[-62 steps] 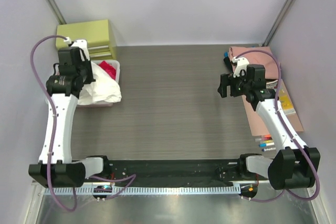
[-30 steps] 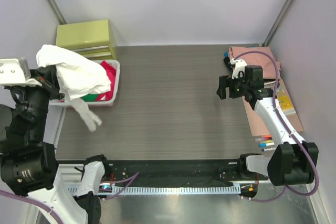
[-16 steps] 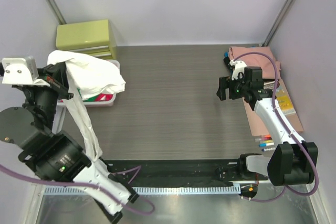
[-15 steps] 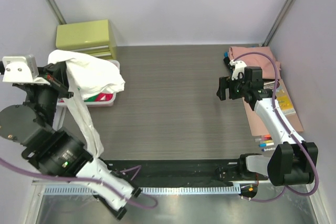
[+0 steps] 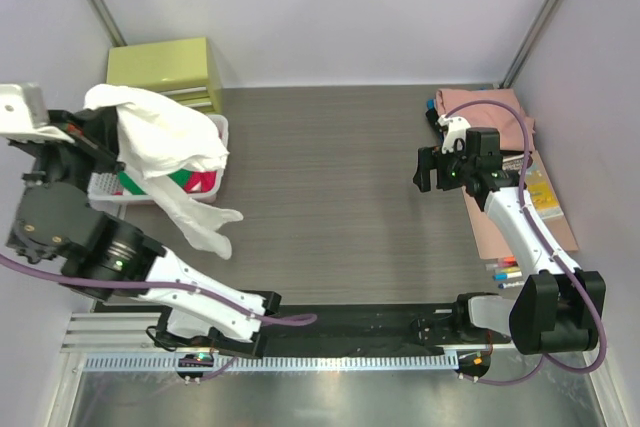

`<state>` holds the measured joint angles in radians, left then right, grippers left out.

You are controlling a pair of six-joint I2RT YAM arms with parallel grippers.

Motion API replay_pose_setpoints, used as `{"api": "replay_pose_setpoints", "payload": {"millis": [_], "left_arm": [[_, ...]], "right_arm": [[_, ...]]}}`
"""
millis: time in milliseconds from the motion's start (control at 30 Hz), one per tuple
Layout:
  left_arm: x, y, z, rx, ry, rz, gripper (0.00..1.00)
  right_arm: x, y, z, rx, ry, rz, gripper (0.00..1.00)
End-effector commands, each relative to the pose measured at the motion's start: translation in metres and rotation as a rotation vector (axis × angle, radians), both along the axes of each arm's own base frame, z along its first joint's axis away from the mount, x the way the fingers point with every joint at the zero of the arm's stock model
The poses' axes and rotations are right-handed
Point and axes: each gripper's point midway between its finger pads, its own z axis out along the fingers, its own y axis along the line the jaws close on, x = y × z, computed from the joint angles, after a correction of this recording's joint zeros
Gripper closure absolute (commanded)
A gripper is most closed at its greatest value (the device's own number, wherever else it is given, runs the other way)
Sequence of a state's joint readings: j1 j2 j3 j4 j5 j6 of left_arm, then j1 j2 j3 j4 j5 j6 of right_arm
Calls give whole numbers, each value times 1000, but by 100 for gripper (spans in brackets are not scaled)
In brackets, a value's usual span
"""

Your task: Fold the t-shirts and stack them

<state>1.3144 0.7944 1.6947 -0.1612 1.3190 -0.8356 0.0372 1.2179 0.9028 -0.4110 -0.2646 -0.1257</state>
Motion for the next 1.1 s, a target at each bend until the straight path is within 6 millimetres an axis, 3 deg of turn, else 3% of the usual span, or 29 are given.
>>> {"api": "replay_pose_setpoints", "payload": {"millis": [0, 67, 167, 233, 367, 500, 567, 700, 833, 900, 933, 1000, 1033, 1067], "left_arm": [[1, 3, 11, 24, -20, 1, 100], [1, 5, 12, 43, -36, 22, 100], [6, 24, 16, -21, -32, 21, 100], [12, 51, 17, -79, -22, 25, 100], [18, 73, 21, -96, -21, 33, 100], [21, 89, 15, -124, -10, 41, 100], [25, 107, 8, -155, 5, 68, 100], [31, 144, -15, -183, 43, 125, 99], [41, 149, -30, -171, 52, 111, 100], [48, 153, -50, -198, 77, 142, 100], [59, 143, -61, -202, 109, 103, 100], [72, 149, -101, -178, 229, 167, 100], [84, 132, -113, -165, 265, 107, 100], [90, 130, -136, -173, 313, 93, 100]], "right_arm": [[10, -2, 10, -4, -48, -3, 12], [10, -2, 10, -4, -48, -3, 12], [9, -1, 9, 0, -46, 1, 12], [9, 0, 9, 5, -46, 5, 12], [10, 3, 8, 18, -37, 12, 13], [10, 2, 8, 13, -41, 6, 12], [9, 1, 8, 11, -42, 4, 12], [8, 1, 4, 10, -29, 4, 12], [11, 1, -3, 8, -6, 3, 12], [11, 0, -5, 5, 0, 0, 12], [11, 0, -6, 0, -1, -1, 13], [11, -1, -6, -3, -1, -4, 12], [10, -2, -6, -8, -2, -8, 12], [10, -3, -7, -9, 0, -9, 12]]}}
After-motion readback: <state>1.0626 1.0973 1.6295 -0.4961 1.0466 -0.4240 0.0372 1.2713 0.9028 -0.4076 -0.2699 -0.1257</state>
